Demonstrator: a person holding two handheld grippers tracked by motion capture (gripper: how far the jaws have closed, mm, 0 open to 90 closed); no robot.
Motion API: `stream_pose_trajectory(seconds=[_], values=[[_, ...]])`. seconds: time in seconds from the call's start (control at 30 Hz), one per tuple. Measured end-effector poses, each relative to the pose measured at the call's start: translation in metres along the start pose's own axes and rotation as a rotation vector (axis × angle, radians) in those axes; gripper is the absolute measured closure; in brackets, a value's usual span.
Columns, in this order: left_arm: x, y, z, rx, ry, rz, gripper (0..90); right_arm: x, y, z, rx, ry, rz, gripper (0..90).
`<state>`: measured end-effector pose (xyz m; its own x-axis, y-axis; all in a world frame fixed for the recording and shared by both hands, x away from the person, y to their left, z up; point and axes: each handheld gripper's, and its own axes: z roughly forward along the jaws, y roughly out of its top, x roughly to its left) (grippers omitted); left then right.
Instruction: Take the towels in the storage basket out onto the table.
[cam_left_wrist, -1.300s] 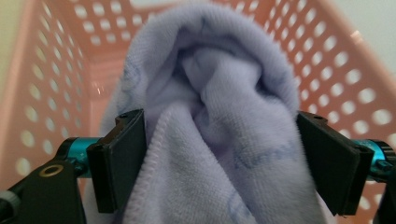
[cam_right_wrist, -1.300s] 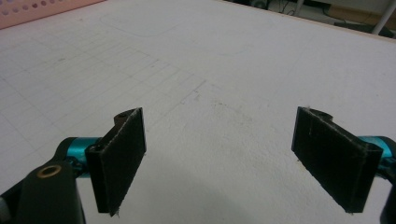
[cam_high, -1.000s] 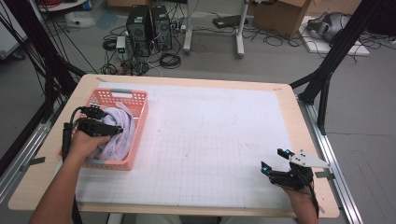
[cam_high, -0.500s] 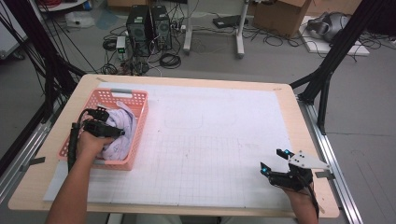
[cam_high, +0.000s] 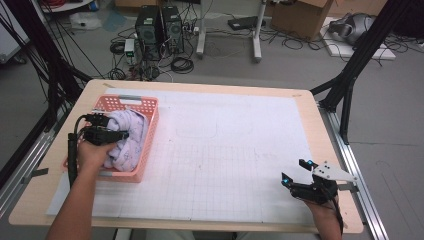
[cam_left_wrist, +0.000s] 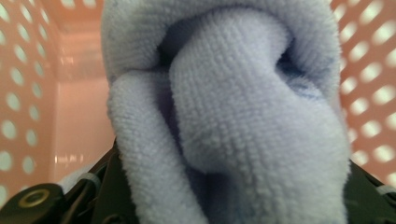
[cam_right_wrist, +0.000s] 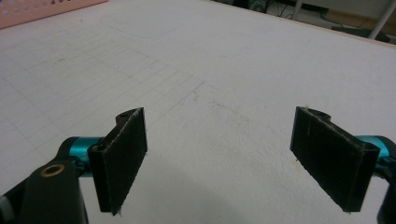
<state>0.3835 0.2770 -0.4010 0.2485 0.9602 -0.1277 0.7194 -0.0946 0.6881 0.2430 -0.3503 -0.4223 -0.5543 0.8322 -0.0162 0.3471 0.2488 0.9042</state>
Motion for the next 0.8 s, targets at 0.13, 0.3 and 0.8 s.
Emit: stream_pose_trajectory(seconds=[0.13,0.3,0.8], values=[[0.003,0.001,-0.013,-0.135,-0.051,-0.026,53.9,0.0,0.0,0.0,-0.001,0.001,0.002,17.5],[0.004,0.002,-0.033,-0.314,-0.098,-0.031,53.9,0.001,0.001,-0.001,-0.007,0.003,0.005,17.5],[-0.005,-0.001,-0.077,-0.606,-0.215,0.09,53.4,0.003,0.002,0.0,-0.013,0.011,0.005,17.5]])
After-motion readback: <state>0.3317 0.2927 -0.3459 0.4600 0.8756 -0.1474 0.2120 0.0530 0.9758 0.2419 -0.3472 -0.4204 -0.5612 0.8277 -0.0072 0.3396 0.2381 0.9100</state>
